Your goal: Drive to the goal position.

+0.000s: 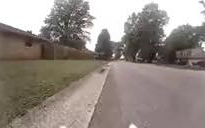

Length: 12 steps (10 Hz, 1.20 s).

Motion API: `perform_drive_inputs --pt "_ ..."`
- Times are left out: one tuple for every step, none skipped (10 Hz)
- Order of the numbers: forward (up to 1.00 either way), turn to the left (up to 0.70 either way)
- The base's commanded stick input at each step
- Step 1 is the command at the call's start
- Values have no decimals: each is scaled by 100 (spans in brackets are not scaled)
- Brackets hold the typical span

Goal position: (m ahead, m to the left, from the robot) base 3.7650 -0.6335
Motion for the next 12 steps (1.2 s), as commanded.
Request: perform_drive_inputs --pt "70 0" --pt "70 0" --pt "70 0" --pt "70 0" --pt "70 0" --pt "70 0" --pt "70 0" --pt "70 0" --pt "70 0" --pt "70 0" --pt "70 0" --pt "70 0"
